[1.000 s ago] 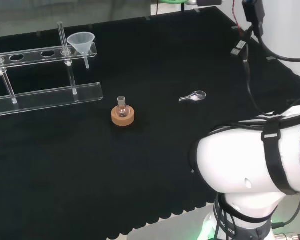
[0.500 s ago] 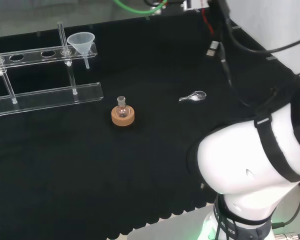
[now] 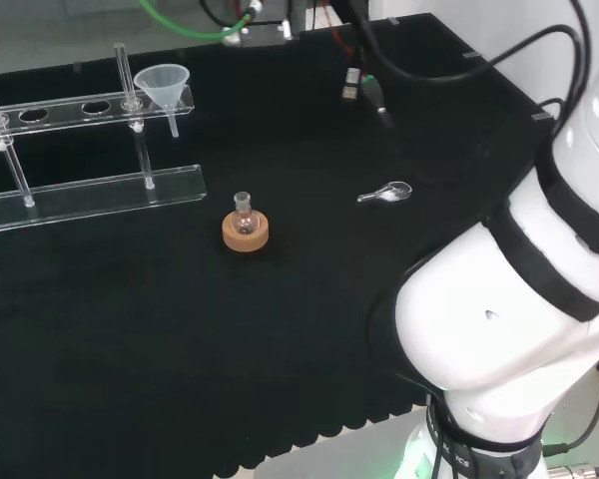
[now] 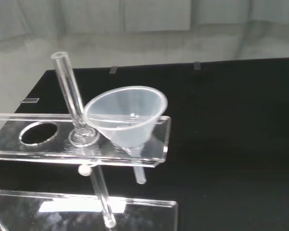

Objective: Pick up the funnel from the transparent funnel stand.

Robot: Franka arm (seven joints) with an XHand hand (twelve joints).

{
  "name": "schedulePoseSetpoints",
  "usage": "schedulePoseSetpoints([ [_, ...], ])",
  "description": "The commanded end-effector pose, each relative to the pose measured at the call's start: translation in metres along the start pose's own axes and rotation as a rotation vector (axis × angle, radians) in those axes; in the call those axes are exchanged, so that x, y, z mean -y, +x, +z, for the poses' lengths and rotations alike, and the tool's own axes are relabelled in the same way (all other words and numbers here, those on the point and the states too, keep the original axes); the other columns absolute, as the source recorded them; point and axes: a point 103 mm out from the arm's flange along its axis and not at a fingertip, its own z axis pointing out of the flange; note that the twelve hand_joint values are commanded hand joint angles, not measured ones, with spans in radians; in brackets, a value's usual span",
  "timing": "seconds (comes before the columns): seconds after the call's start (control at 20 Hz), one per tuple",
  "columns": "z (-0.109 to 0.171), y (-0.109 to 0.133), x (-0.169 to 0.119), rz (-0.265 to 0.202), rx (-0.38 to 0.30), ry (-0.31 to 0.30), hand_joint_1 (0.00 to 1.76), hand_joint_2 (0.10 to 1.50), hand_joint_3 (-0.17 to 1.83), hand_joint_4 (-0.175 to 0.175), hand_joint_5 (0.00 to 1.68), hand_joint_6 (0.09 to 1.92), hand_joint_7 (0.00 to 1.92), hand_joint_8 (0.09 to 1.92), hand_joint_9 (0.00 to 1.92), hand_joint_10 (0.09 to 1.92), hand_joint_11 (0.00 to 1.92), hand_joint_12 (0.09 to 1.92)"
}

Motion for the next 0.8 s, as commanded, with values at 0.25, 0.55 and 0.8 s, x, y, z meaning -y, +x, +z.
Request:
schedulePoseSetpoints([
  [0.25,0.040,0.061,-0.052,-0.033,0.032,0.101,0.00,0.80,0.14,0.094,0.00,0.09,0.00,0.09,0.00,0.09,0.00,0.09],
  [0.55,0.054,0.049,-0.059,-0.009,0.006,0.144,0.00,0.81,0.14,0.092,0.00,0.09,0.00,0.09,0.00,0.09,0.00,0.09],
  [0.8,0.075,0.039,-0.067,0.008,-0.011,0.180,0.00,0.81,0.14,0.090,0.00,0.09,0.00,0.09,0.00,0.09,0.00,0.09],
])
